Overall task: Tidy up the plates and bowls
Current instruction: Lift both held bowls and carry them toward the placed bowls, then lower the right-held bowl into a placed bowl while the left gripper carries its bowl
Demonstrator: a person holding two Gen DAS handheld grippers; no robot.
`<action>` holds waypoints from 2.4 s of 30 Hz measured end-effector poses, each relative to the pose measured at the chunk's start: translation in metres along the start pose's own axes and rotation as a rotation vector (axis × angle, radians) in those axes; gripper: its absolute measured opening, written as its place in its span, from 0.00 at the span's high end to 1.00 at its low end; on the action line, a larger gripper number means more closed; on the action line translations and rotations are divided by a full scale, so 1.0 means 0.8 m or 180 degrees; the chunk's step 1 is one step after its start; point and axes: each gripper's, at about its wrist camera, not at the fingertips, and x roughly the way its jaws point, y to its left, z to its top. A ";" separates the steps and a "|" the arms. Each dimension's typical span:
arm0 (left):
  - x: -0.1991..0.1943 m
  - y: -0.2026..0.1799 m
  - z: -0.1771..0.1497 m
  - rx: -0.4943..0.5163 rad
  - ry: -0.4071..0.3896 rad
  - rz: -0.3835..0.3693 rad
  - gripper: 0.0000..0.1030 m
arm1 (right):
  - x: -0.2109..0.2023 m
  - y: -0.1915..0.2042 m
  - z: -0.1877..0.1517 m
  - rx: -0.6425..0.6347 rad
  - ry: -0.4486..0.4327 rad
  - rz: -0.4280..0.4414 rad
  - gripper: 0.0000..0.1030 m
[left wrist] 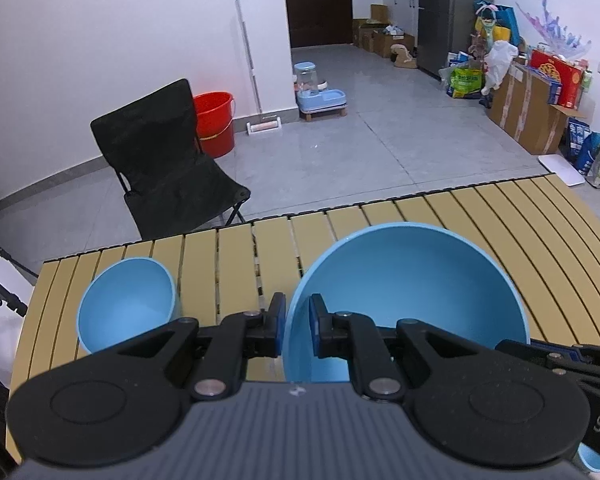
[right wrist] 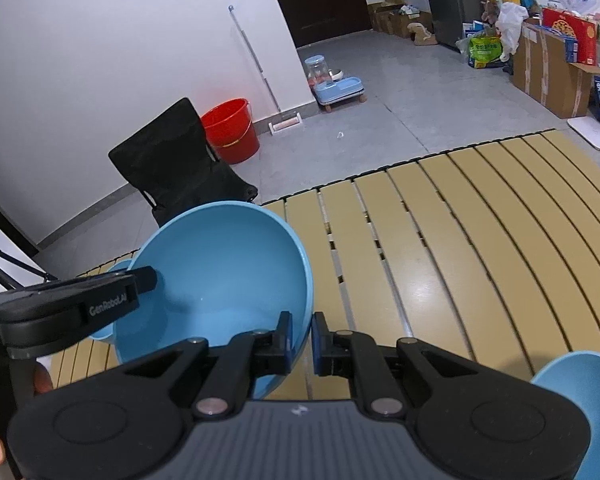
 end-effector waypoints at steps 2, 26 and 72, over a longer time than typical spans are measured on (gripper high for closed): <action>-0.008 -0.010 -0.002 0.0032 -0.0019 -0.0020 0.87 | -0.009 -0.009 -0.002 0.0020 -0.0019 -0.0011 0.91; -0.061 -0.154 -0.038 0.0501 -0.0081 -0.0245 0.87 | -0.103 -0.138 -0.038 0.0321 -0.0240 -0.0222 0.92; -0.037 -0.319 -0.124 0.1055 0.0287 -0.0549 0.87 | -0.140 -0.292 -0.124 0.0808 -0.0307 -0.0618 0.92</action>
